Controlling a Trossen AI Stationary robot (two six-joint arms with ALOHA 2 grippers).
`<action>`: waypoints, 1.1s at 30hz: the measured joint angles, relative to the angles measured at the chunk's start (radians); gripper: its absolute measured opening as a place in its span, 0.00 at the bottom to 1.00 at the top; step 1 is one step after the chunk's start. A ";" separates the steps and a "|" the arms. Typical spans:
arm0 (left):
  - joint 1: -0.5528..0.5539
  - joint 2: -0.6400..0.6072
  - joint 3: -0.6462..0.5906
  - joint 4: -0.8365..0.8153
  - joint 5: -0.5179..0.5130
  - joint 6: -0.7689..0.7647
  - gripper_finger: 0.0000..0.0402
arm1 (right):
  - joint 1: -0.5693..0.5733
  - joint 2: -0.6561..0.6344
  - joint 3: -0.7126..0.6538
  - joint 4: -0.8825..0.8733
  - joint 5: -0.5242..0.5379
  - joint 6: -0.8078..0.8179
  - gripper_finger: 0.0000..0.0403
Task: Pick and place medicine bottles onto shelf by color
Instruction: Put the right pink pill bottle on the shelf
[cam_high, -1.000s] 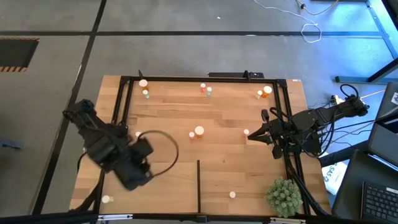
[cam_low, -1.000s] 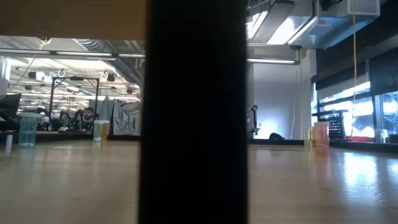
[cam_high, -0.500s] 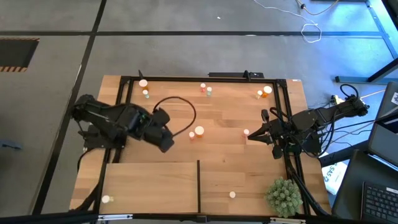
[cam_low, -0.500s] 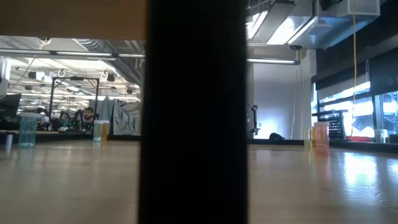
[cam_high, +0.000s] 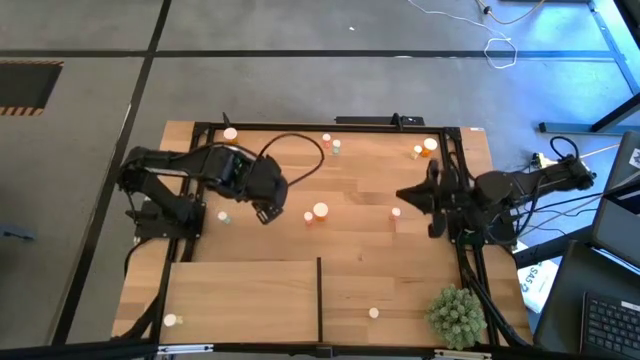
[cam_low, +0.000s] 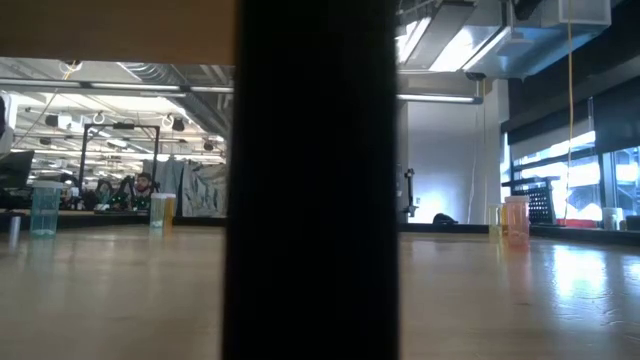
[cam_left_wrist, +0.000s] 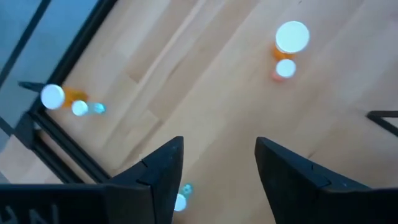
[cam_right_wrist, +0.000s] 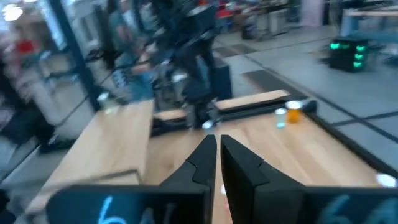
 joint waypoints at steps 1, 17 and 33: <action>0.013 -0.004 -0.001 0.000 0.001 0.024 0.48 | -0.011 0.006 0.019 -0.022 -0.001 0.003 0.07; 0.166 -0.105 -0.167 0.168 0.073 0.194 0.48 | -0.179 0.317 0.658 -0.885 -0.082 0.403 0.07; 0.241 -0.194 -0.453 0.488 0.214 0.242 0.48 | -0.195 0.334 0.752 -0.854 -0.157 0.417 0.07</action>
